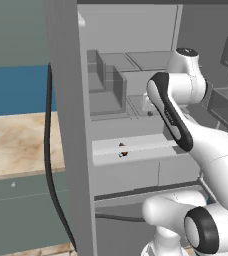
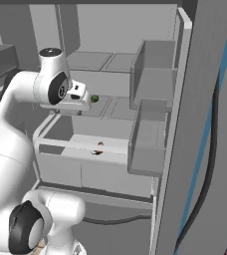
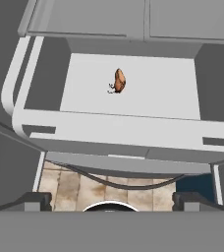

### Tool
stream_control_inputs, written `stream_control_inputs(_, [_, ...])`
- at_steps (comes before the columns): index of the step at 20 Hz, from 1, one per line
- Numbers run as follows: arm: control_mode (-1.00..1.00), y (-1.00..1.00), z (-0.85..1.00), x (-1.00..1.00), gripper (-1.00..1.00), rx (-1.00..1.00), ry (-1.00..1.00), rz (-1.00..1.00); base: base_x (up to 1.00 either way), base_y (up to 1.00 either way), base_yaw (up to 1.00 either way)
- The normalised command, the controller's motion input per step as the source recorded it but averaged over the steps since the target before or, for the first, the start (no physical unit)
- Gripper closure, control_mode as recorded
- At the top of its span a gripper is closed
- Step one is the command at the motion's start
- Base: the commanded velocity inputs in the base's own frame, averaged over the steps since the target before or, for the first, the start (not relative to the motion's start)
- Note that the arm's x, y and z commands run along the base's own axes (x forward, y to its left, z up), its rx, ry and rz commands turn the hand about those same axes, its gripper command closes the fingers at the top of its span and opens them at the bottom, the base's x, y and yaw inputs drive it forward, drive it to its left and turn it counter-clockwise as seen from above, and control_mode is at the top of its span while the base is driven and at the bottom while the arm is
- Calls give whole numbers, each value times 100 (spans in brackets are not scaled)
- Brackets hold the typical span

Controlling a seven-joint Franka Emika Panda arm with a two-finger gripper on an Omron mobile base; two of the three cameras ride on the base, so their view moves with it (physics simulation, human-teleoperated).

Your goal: Fully open the fridge drawer.

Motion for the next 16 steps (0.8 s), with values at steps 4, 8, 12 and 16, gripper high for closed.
stream_control_inputs(4, [100,0,0,-10,-100,0,0,0,-7,0,0])
stream_control_inputs(8, [100,0,0,0,-100,0,0,0,-33,-6,0])
stream_control_inputs(12, [100,0,0,0,-100,0,0,0,-35,-9,0])
stream_control_inputs(16, [100,0,0,0,-100,0,0,0,-35,-8,0])
